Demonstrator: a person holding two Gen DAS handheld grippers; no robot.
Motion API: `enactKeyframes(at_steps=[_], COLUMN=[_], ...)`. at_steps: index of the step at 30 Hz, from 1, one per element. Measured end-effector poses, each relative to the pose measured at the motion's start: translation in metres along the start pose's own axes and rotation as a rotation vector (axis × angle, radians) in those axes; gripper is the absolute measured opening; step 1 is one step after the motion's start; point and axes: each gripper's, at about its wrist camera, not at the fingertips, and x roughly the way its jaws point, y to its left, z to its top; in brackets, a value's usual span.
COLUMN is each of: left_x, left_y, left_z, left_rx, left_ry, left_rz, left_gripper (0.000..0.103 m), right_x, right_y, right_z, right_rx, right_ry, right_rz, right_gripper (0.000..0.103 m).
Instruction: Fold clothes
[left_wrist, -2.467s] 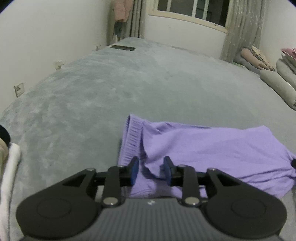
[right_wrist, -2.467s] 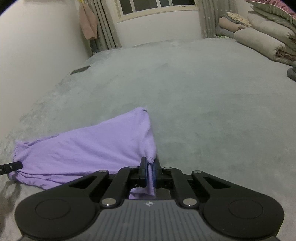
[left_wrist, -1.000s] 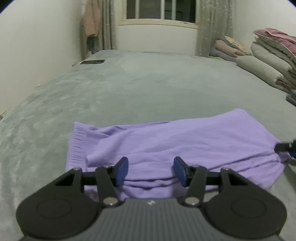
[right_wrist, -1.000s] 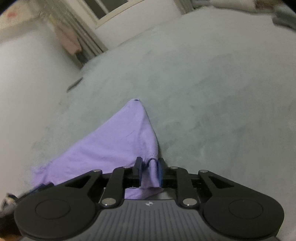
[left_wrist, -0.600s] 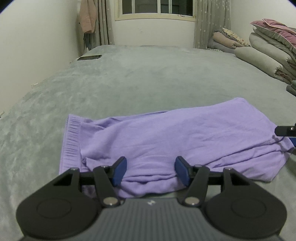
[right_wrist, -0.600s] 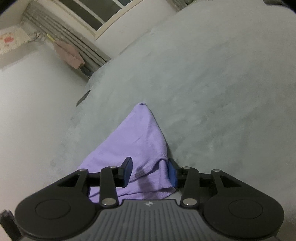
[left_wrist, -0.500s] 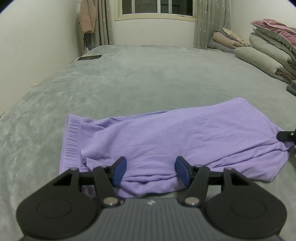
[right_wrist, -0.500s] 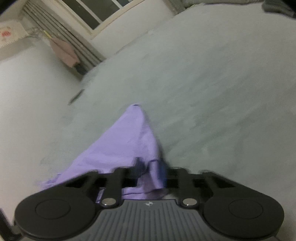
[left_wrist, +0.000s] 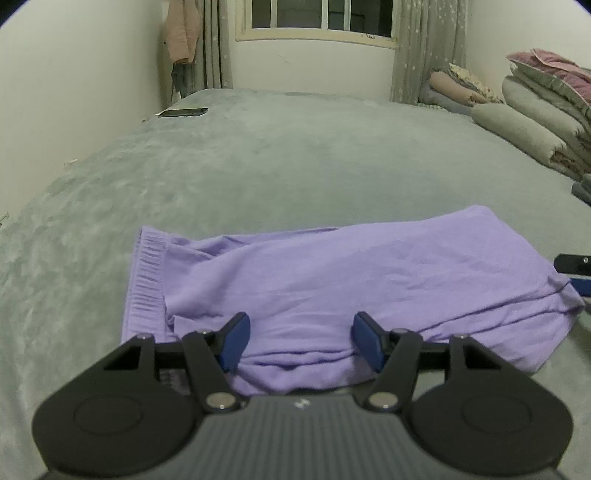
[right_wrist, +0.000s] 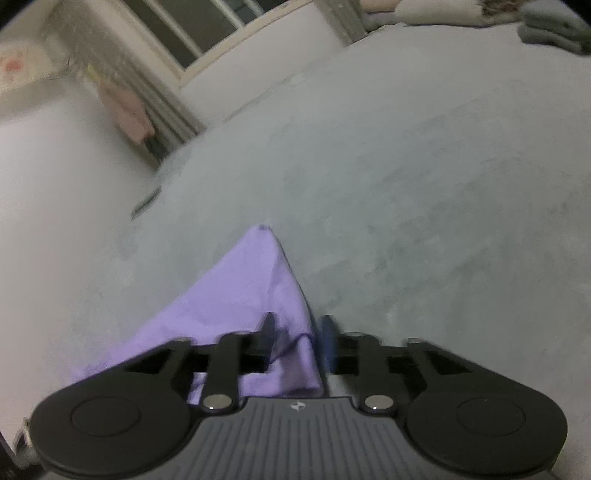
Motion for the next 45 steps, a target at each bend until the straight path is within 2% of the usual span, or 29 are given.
enactKeyframes(at_steps=[3, 4, 5, 6, 10, 14, 19, 25, 30, 32, 34, 37, 40, 45], left_x=[0.002, 0.002, 0.003, 0.003, 0.003, 0.002, -0.013, -0.034, -0.044, -0.046, -0.048, -0.050, -0.051, -0.047], left_y=[-0.005, -0.006, -0.008, -0.008, -0.009, -0.004, 0.035, 0.095, 0.141, 0.151, 0.161, 0.172, 0.186, 0.203], left_z=[-0.005, -0.005, -0.006, -0.006, -0.006, -0.003, 0.013, 0.023, 0.024, 0.024, 0.025, 0.024, 0.022, 0.019], left_rx=[0.031, 0.042, 0.053, 0.054, 0.066, 0.039, -0.142, -0.379, -0.552, -0.584, -0.613, -0.650, -0.684, -0.723], left_ry=[-0.003, -0.003, -0.003, -0.002, -0.002, 0.009, 0.008, -0.025, -0.037, -0.044, -0.047, -0.059, -0.070, -0.063], left_rz=[0.019, 0.026, 0.033, 0.034, 0.043, 0.022, -0.065, -0.081, -0.075, -0.068, -0.067, -0.076, -0.064, -0.050], left_gripper=[0.061, 0.062, 0.062, 0.062, 0.062, 0.063, 0.066, 0.068, 0.068, 0.068, 0.068, 0.068, 0.068, 0.069], right_x=[0.006, 0.008, 0.010, 0.013, 0.004, -0.013, -0.007, 0.005, -0.002, -0.008, -0.011, -0.011, 0.003, 0.037], right_y=[0.005, 0.010, 0.015, 0.018, 0.037, 0.057, 0.065, 0.060, 0.079, 0.098, 0.120, 0.165, 0.219, 0.273], right_z=[-0.005, -0.007, -0.009, -0.010, -0.013, -0.017, -0.018, -0.015, -0.025, -0.035, -0.046, -0.073, -0.115, -0.205], right_rx=[-0.038, -0.079, -0.105, -0.107, -0.194, -0.279, -0.298, -0.274, -0.419, -0.531, -0.606, -0.731, -0.885, -1.128], right_ry=[-0.003, 0.003, 0.013, 0.022, -0.053, -0.118, -0.112, -0.101, -0.185, -0.242, -0.295, -0.364, -0.386, -0.242], right_rz=[0.000, -0.003, -0.008, -0.013, -0.077, -0.072, -0.097, -0.132, -0.177, -0.201, -0.182, -0.096, -0.014, 0.096], right_gripper=[0.043, 0.040, 0.019, 0.008, 0.008, 0.007, 0.007, 0.007, 0.007, 0.007, 0.007, 0.007, 0.007, 0.007])
